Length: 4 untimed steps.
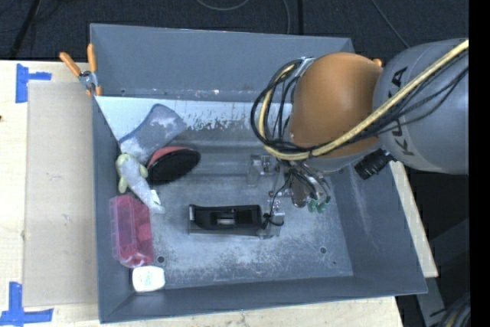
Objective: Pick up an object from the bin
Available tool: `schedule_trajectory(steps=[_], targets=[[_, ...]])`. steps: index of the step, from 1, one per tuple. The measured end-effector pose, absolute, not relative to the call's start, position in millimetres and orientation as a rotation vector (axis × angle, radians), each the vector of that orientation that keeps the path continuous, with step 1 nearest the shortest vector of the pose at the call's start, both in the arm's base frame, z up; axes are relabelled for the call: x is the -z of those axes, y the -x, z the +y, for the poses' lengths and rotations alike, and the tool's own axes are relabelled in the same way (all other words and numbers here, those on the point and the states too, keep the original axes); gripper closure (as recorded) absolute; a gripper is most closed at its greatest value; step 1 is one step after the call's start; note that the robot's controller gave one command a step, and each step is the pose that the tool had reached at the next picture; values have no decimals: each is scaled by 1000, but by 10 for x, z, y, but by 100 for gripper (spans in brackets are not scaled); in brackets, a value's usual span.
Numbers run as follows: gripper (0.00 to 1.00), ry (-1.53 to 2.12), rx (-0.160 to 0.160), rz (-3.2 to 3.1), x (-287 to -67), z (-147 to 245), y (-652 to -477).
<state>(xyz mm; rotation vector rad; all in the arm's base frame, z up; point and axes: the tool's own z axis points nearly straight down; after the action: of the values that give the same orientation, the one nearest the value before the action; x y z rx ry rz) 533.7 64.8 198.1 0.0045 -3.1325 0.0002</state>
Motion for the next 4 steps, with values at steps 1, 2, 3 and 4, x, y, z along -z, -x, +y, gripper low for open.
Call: schedule_trajectory(steps=[1,2,3,4], targets=[[0,-2,1,-3140,-2027,645,-5349],[0,-76,1,-3144,-1635,660,-5376],[0,-383,1,-3117,-1012,843,-5388],[100,-478,3,-3106,-695,1165,-5444]])
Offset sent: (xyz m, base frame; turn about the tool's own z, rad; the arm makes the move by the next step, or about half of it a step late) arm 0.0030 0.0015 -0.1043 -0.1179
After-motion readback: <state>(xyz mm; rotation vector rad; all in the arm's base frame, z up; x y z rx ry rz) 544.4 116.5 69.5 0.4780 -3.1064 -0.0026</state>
